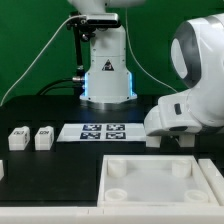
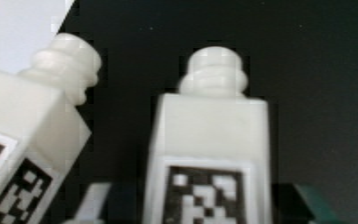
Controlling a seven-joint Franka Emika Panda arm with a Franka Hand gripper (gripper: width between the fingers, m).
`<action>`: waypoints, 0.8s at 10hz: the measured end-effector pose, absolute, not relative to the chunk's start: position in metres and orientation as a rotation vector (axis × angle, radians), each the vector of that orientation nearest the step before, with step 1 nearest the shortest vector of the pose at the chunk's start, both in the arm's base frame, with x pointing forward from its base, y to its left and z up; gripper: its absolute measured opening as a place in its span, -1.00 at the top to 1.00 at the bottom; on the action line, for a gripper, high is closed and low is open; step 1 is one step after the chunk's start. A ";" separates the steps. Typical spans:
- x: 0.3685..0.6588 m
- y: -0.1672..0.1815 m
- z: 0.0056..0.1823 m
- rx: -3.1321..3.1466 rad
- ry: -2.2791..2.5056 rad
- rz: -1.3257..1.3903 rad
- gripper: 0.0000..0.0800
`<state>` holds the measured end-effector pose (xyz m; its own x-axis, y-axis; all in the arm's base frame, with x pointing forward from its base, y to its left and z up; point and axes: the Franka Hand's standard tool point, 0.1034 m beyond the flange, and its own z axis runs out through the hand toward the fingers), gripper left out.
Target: Assemble one leg
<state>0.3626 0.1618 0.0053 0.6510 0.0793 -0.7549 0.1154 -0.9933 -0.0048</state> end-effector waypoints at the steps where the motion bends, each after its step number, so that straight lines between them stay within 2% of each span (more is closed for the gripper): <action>1: 0.365 0.162 0.008 2.817 0.167 -1.278 0.28; 5: 0.375 0.161 0.029 2.828 0.170 -1.257 0.28; 7: 0.380 0.153 0.049 2.825 0.163 -1.267 0.27; 8: 0.383 0.148 0.064 2.818 0.152 -1.276 0.27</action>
Offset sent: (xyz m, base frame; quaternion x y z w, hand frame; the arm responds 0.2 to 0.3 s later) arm 0.0082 -0.0003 0.0278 0.0074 -0.0119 0.0067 0.9999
